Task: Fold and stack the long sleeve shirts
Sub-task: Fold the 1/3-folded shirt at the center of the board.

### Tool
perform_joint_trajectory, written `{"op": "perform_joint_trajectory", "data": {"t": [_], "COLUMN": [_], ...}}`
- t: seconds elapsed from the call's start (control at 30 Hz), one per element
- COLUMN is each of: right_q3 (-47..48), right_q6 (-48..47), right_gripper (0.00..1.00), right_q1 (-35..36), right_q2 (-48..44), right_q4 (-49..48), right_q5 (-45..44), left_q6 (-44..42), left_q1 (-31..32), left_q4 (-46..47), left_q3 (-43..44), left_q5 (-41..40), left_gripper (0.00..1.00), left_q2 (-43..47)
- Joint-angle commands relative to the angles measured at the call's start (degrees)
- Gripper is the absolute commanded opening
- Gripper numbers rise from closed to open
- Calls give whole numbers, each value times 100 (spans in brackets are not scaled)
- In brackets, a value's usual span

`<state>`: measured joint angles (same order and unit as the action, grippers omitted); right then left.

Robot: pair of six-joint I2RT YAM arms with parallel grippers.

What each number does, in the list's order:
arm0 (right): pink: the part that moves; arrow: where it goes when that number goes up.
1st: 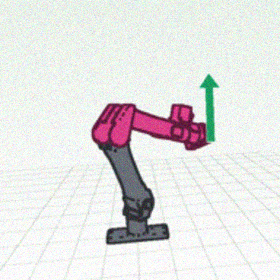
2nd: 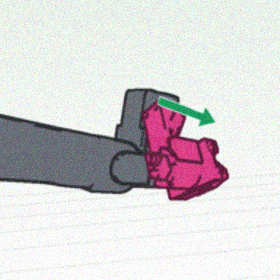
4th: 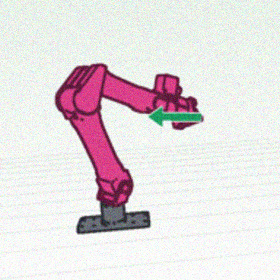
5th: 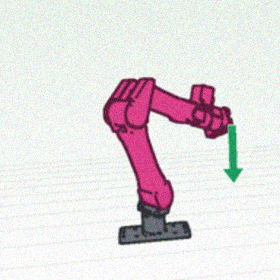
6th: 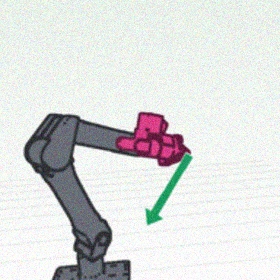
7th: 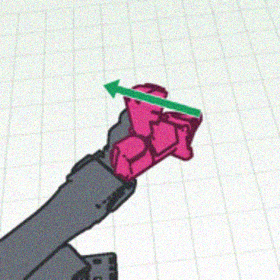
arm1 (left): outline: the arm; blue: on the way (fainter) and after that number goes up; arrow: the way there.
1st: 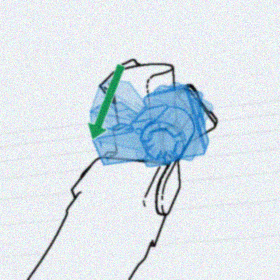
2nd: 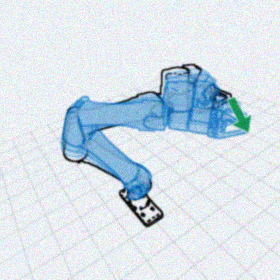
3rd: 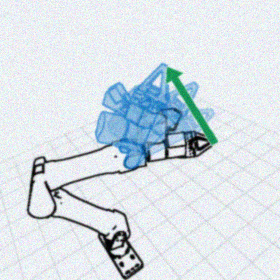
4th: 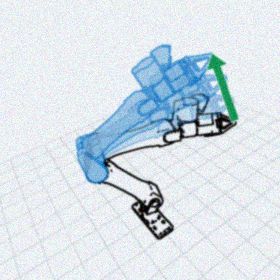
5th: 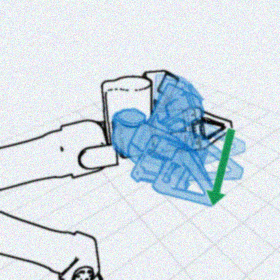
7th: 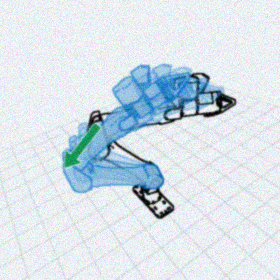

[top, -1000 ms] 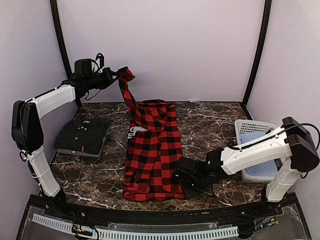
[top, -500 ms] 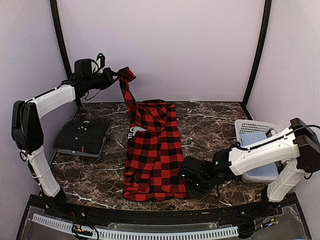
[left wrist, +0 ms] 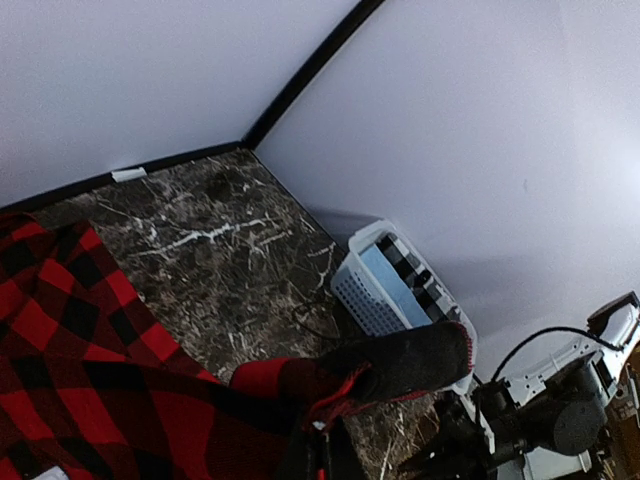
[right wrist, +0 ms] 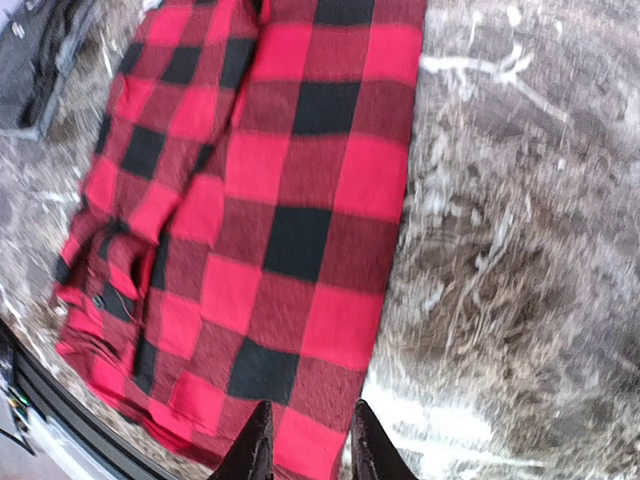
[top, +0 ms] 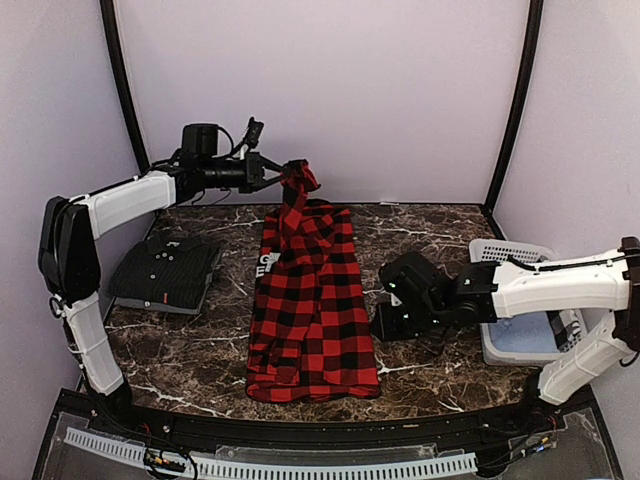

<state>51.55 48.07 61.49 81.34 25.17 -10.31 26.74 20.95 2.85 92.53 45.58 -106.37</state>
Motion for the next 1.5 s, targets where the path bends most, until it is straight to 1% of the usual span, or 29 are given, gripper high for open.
{"op": "perform_joint_trajectory", "data": {"t": [0.0,0.1,0.3,0.4,0.53,0.67,0.7,0.73,0.77,0.8,0.83,0.87,0.9,1.0,1.07,1.13,1.23,1.33,1.47], "right_q3": [-12,-118,-259,-285,-303,-330,-330,-330,-337,-338,-339,-332,-319,-221,-74,84,283,466,861], "right_q6": [-201,-268,-404,-470,-533,-533,-529,-526,-538,-566,-606,-656,-716,-961,-1156,-1363,-1558,-1749,-2107], "right_gripper": [25,25,25,25,25,26,26,28,29,30,32,34,36,37,38,38,38,38,37], "right_q1": [-501,-837,-1247,-1331,-1350,-1359,-1359,-1359,-1362,-1360,-1359,-1359,-1359,-1351,-1335,-1316,-1315,-1250,-836], "right_q2": [-285,-376,-324,-221,-42,101,125,136,151,160,172,194,230,406,567,780,1067,1272,1608], "right_q4": [-647,-873,-1155,-1234,-1332,-1456,-1481,-1506,-1559,-1600,-1629,-1664,-1686,-1768,-1830,-1849,-1799,-1717,-1295], "right_q5": [170,340,627,744,890,1002,1008,1005,1005,1004,1005,1134,1167,1265,1351,1362,1213,1154,538], "left_q6": [-339,-386,-984,-1140,-1292,-1468,-1514,-1527,-1539,-1522,-1448,-1376,-1209,-701,-52,332,616,726,763], "left_q1": [287,458,897,992,1133,1216,1224,1226,1227,1227,1227,1223,1204,1078,811,582,344,178,94], "left_q4": [-457,-590,-1470,-1868,-2144,-2502,-2540,-2620,-2636,-2634,-2575,-2516,-2377,-2014,-1726,-1427,-1170,-1245,-1229], "left_q3": [-223,-568,-867,-904,-879,-684,-667,-638,-634,-649,-662,-718,-758,-1058,-1346,-1684,-2061,-2161,-2260], "left_q5": [1006,1269,1521,1431,1327,1116,1070,1007,887,819,603,466,222,-353,-865,-1132,-1381,-1509,-1538], "left_gripper": [0,0,0,0,2,10,18,23,33,38,47,53,53,54,54,53,50,49,48], "left_q2": [-117,-180,-451,-606,-788,-929,-938,-932,-904,-847,-791,-673,-604,-247,-24,172,365,392,405]}}
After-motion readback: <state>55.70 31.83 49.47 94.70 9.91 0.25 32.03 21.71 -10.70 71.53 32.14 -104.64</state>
